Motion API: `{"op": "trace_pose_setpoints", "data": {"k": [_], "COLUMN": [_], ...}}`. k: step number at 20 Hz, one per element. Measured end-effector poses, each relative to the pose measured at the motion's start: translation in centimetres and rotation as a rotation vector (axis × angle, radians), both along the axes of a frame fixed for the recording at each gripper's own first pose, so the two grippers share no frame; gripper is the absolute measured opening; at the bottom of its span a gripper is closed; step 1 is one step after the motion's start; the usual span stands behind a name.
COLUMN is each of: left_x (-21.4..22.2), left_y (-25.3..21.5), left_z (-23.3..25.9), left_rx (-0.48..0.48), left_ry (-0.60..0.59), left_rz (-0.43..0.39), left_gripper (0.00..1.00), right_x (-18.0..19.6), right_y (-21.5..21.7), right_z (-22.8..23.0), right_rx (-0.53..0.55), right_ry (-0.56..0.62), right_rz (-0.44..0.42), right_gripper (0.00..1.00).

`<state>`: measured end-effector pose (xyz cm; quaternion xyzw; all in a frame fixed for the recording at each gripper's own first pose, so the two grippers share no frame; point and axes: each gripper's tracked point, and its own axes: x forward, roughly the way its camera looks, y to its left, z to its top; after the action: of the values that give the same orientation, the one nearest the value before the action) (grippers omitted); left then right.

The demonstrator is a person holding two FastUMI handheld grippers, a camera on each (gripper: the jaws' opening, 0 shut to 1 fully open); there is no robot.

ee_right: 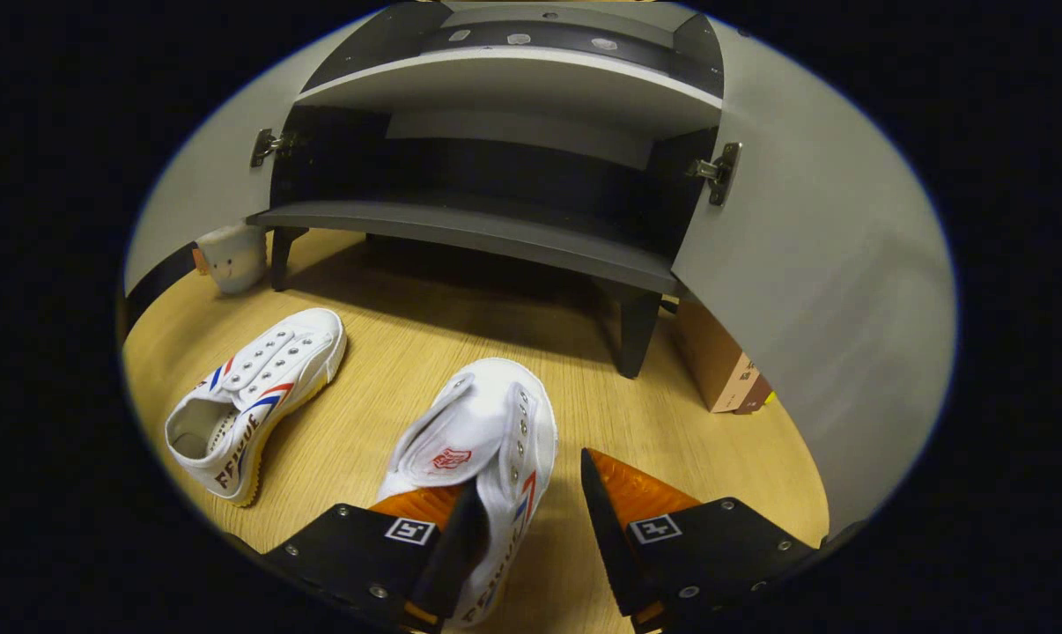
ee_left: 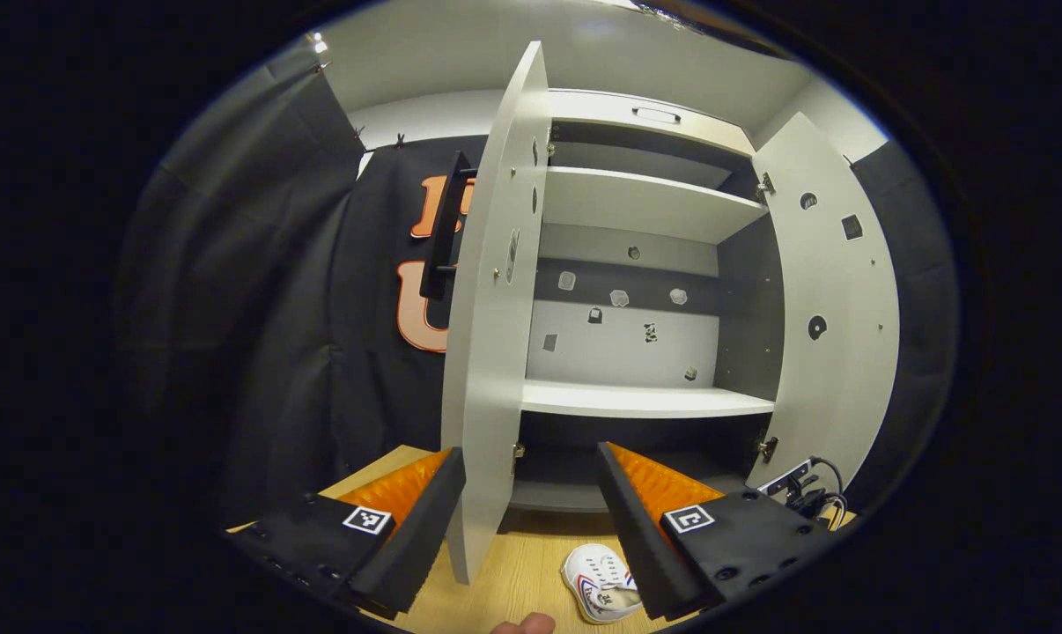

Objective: Grab one shoe with the right hand and put it into the shoe cabinet, grab the other shoe with the left hand and put it into the shoe cabinet; then close the right door with the right hand and the left door with the left hand.

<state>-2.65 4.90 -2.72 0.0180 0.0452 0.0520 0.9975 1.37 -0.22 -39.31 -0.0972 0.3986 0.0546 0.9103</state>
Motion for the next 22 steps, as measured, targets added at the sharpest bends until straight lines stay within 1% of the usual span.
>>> {"op": "trace_pose_setpoints", "data": {"k": [1,2,3,4,5,6,7,8,10,14,16,17,18,19,20,22], "left_x": [-0.1,-0.1,-0.1,-0.1,-0.1,-0.3,-0.3,-0.3,-0.4,0.0,0.2,0.3,0.5,0.5,0.7,0.8], "left_y": [-0.1,-0.1,-0.1,0.0,0.0,0.0,0.0,-0.1,-0.2,-0.7,-1.3,-1.7,-2.1,-2.4,-2.7,-3.3], "left_z": [0.0,0.1,0.1,0.1,0.0,0.1,0.1,0.2,0.4,0.4,0.3,0.2,0.1,0.0,0.1,0.2], "left_rx": [-0.001,0.000,0.003,0.007,0.012,0.016,0.018,0.019,0.018,0.018,0.025,0.019,0.012,0.008,0.005,0.005], "left_ry": [0.002,0.002,0.000,0.001,0.002,0.001,0.000,-0.001,-0.008,-0.015,-0.021,-0.021,-0.022,-0.021,-0.023,-0.032], "left_rz": [-0.001,0.001,0.002,0.004,0.007,0.007,0.007,0.006,0.003,-0.013,-0.027,-0.040,-0.051,-0.062,-0.073,-0.093], "left_gripper": [0.99,0.96,0.97,0.96,0.96,0.96,0.96,0.96,0.96,0.96,0.96,0.99,0.97,0.99,0.97,0.97], "right_x": [0.3,0.6,0.4,0.7,0.9,0.9,0.9,0.8,0.3,0.0,0.2,0.5,0.8,1.1,1.4,2.8], "right_y": [-0.5,-1.1,-0.8,-0.4,-0.8,-1.7,-1.5,-1.3,-1.2,-0.6,-0.3,-0.1,0.1,0.4,0.6,1.1], "right_z": [-0.2,-0.6,-1.1,-1.0,-1.2,-1.1,-0.8,-0.6,0.7,5.6,9.1,11.2,13.4,15.5,17.9,22.6], "right_rx": [-0.016,-0.041,-0.024,-0.013,-0.043,-0.088,-0.092,-0.090,-0.088,-0.044,-0.032,-0.024,-0.017,-0.010,0.000,0.019], "right_ry": [-0.007,-0.005,0.010,-0.008,-0.014,-0.021,-0.029,-0.030,-0.047,-0.117,-0.177,-0.217,-0.257,-0.290,-0.322,-0.382], "right_rz": [-0.011,-0.016,-0.011,-0.015,-0.021,-0.021,-0.022,-0.029,-0.030,-0.041,-0.044,-0.049,-0.053,-0.057,-0.060,-0.054], "right_gripper": [0.63,0.60,0.48,0.43,0.29,0.28,0.06,0.03,0.02,0.02,0.02,0.02,0.02,0.02,0.02,0.02]}}
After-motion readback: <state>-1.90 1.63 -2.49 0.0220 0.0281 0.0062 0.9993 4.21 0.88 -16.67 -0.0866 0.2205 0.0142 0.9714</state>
